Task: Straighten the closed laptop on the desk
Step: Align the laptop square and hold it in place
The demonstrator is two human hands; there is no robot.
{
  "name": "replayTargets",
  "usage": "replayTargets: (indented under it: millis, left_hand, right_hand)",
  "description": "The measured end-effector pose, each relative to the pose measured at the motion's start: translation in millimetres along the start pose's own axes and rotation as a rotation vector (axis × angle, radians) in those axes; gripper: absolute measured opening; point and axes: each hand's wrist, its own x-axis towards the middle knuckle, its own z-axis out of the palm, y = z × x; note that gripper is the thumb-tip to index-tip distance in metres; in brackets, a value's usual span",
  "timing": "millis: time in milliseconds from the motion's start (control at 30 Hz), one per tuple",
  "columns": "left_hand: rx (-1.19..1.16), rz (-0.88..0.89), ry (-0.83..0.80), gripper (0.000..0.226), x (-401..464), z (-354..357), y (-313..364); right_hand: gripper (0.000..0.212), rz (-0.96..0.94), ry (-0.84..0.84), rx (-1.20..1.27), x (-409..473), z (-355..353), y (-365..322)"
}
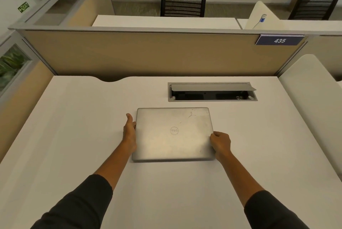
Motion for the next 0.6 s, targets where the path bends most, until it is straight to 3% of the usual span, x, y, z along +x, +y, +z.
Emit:
replayTargets:
  millis: [100, 233, 300, 433, 600]
  left_hand:
    - [0.021, -0.024, 0.005, 0.114, 2.7, -2.4, -0.2]
    - [0.041, -0.011, 0.003, 0.097, 0.8, 0.6, -1.0]
    - [0.037, -0.004, -0.017, 0.099, 0.8, -1.7, -1.9]
    - [0.052, -0.021, 0.002, 0.149, 48.6, -18.3, -24.5]
    - [0.074, -0.053, 0.03, 0.148, 111.9, -34.8, -51.1]
  right_hand:
    - [0.013, 0.005, -0.003, -0.001, 1.3, 0.2, 1.1]
    - [0.013, -0.001, -0.006, 0.007, 0.8, 0.3, 1.4]
    - [0.014, -0.001, -0.006, 0.013, 0.5, 0.4, 2.5]
    - [0.015, 0.011, -0.005, 0.024, -1.1, -1.1, 1.4]
    - [0.01, 0.009, -0.005, 0.023, -3.8, -1.1, 1.6]
